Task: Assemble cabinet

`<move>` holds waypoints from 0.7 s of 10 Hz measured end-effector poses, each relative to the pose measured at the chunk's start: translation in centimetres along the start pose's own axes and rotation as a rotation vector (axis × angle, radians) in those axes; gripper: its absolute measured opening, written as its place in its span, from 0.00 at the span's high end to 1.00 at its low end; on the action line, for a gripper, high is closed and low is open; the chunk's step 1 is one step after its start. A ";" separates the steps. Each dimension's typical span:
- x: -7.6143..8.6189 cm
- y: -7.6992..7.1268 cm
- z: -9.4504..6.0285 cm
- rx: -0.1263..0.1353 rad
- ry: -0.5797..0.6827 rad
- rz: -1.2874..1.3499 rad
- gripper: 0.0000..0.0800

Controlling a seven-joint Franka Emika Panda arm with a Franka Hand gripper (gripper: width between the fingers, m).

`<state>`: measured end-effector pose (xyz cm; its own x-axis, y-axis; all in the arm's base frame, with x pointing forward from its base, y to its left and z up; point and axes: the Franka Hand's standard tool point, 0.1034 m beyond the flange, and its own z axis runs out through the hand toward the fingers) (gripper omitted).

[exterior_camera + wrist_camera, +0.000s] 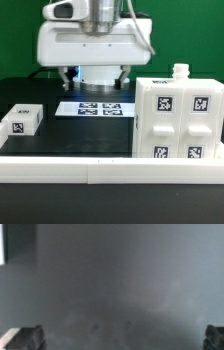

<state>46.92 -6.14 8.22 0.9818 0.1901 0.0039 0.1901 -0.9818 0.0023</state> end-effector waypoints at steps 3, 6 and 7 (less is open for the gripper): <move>-0.8 2.4 0.4 -0.007 -0.003 -0.005 0.00; -1.6 4.3 0.4 -0.014 -0.006 -0.006 0.00; -1.9 5.1 0.5 -0.019 -0.004 -0.006 0.00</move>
Offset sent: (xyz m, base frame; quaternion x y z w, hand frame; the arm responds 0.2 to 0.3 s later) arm 0.0000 -0.0300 0.0000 0.0000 0.0000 0.0000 1.0000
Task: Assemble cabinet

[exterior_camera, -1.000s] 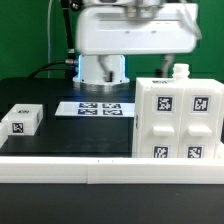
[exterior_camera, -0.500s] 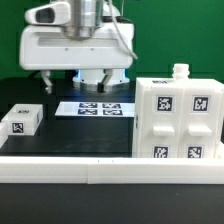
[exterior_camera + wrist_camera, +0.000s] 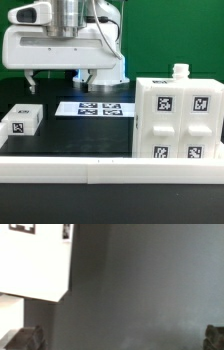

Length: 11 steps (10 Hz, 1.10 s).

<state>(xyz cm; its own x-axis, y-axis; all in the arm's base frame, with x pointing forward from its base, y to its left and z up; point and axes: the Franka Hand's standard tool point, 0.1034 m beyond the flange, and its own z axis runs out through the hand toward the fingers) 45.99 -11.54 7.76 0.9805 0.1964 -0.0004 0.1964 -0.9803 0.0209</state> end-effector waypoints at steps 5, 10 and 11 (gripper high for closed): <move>-4.1 4.9 2.7 -0.037 0.003 0.050 0.00; -5.7 6.5 4.4 -0.032 -0.027 0.039 0.00; -6.0 6.4 4.8 -0.030 -0.034 0.039 0.00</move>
Offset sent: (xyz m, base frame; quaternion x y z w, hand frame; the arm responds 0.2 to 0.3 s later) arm -0.0181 -0.0379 -0.0179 -0.0213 0.0255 0.0247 0.9991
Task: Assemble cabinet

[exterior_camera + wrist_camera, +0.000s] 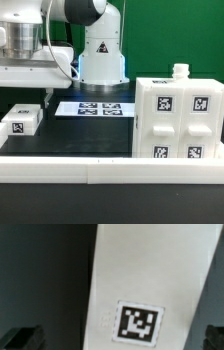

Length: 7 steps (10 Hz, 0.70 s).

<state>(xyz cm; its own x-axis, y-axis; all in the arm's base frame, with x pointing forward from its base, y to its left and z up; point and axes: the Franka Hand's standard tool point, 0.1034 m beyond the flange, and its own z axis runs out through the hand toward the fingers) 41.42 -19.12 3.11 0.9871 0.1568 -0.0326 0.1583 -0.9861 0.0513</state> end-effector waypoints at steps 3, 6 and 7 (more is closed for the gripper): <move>-0.6 -0.2 1.1 0.003 -0.018 -0.002 0.00; -0.9 -0.4 1.9 -0.001 -0.025 -0.006 0.00; -0.9 -0.3 1.9 -0.001 -0.024 -0.006 0.06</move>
Offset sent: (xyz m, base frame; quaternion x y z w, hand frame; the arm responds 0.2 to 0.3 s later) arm -0.0015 0.0047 -0.0180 0.0121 0.0125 0.0091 0.9998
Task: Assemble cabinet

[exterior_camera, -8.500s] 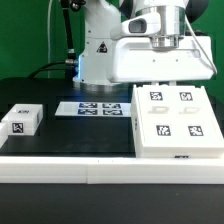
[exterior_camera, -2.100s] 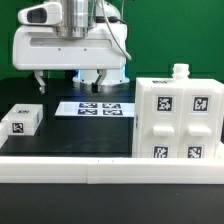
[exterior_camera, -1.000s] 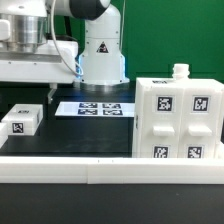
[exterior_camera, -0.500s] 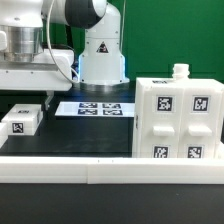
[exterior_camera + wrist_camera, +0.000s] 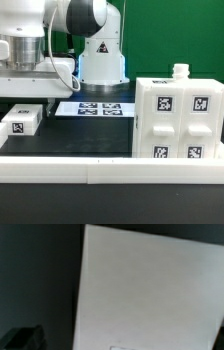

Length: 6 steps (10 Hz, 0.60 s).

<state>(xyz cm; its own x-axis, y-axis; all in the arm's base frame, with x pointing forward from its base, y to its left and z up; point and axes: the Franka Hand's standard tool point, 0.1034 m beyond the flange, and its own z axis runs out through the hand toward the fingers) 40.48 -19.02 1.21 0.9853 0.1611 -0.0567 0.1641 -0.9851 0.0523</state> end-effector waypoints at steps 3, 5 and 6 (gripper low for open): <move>0.0 0.0 0.0 0.000 0.001 0.000 0.30; 0.0 0.0 0.0 0.000 0.000 0.000 0.30; 0.0 0.0 0.0 0.000 0.000 0.000 0.30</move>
Offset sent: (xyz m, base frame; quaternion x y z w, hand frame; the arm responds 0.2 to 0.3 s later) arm 0.0000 0.0000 0.0000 0.0000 0.0000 0.0000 1.0000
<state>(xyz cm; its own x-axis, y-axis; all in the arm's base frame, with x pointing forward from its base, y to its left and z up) 40.50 -19.01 1.23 0.9853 0.1614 -0.0562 0.1644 -0.9850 0.0525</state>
